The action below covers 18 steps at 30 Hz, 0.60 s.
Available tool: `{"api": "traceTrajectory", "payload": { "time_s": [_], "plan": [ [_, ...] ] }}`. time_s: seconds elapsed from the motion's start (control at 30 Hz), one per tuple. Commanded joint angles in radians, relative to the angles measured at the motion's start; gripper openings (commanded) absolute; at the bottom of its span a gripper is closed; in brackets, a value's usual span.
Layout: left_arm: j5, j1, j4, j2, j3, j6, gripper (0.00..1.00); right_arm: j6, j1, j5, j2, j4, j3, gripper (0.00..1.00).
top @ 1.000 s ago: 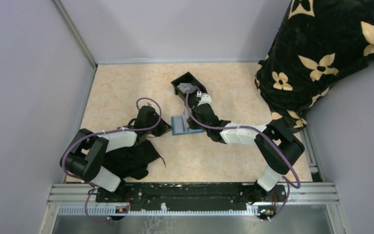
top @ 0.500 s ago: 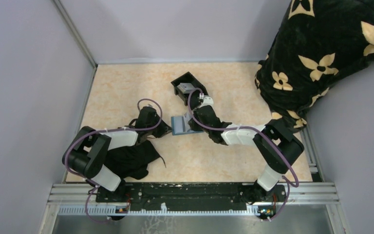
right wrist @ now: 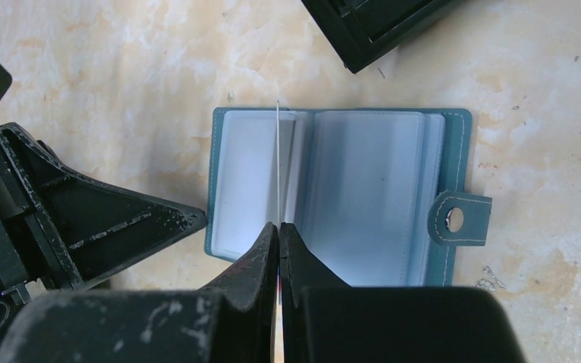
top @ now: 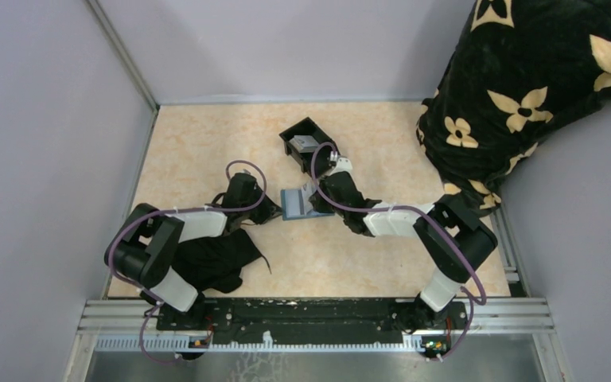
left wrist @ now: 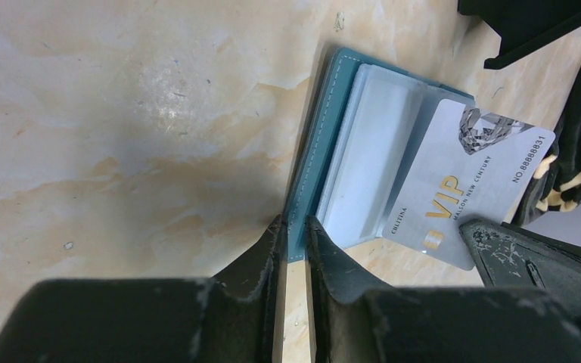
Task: Put the credit cards into the card holder
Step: Insert the credit card into the card holder.
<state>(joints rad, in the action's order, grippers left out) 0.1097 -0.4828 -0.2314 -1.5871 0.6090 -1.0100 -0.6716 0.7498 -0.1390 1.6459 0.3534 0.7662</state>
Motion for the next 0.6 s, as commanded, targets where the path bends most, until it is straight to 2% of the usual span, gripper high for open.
{"api": "traceTrajectory", "payload": {
  "time_s": [0.0, 0.57],
  "plan": [
    [0.014, -0.007, -0.023, -0.020, 0.029, -0.004, 0.20, -0.021, -0.010, 0.017, 0.022, 0.066, -0.011, 0.00],
    [0.017, -0.011, -0.025, -0.033, 0.029, -0.005, 0.20, -0.058, -0.033, 0.044, 0.042, 0.098, -0.043, 0.00]
  ]
}}
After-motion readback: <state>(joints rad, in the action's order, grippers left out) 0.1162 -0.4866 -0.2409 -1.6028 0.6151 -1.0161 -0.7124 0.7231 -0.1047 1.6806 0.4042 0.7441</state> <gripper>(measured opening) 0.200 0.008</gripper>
